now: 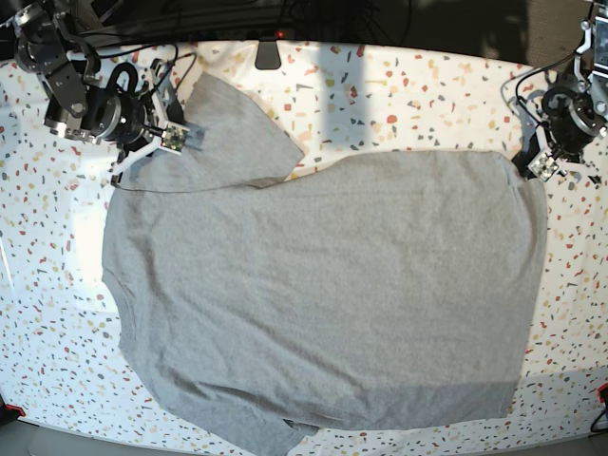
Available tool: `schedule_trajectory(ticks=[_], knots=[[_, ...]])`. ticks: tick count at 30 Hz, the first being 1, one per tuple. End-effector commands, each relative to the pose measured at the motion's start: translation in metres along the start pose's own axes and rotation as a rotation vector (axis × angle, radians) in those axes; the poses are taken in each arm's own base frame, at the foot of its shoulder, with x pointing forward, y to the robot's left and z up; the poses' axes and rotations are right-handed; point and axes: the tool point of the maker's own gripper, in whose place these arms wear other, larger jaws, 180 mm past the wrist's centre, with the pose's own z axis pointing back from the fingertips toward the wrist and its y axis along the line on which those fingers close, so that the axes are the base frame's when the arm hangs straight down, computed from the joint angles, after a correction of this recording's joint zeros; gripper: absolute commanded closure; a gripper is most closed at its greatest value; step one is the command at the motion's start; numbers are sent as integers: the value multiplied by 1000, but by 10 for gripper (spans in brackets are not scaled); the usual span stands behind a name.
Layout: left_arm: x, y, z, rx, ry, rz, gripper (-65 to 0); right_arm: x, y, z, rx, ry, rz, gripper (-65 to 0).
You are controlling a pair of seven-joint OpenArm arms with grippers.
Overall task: Fold the T-shirt properly
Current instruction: 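Lift and pull the shirt with both grippers to straighten it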
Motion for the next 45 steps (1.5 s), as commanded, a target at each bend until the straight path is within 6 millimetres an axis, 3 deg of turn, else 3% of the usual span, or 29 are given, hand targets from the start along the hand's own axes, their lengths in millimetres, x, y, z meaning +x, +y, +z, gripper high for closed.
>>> schedule_trajectory(ticks=[1,7,14,19,26,32,40,45], knots=[[4,7,4,3,-17,6,0,4,-54,15,-194,-7,-19,0],[14,0,16,-20,-74,60,0,9,-66,41,-176,4,-53,0],[24,-6,37,-11,-118,78,0,4,-59,42,-156,31,-52,0],[28,11,66,56,-171,153,0,-4,-27,41,-88,58,-53,0],[25,25,99,126,-191,198,0,17,27,59,-9,4,-44,0],[11,20,110,127,-161,230,0,34,52,88,4,-65,-145,0],[-5,7,123,195,-176,341,0,40,92,121,61,-96,-245,0],[1,16,141,264,-264,368,0,49,88,130,24,-155,-275,0]])
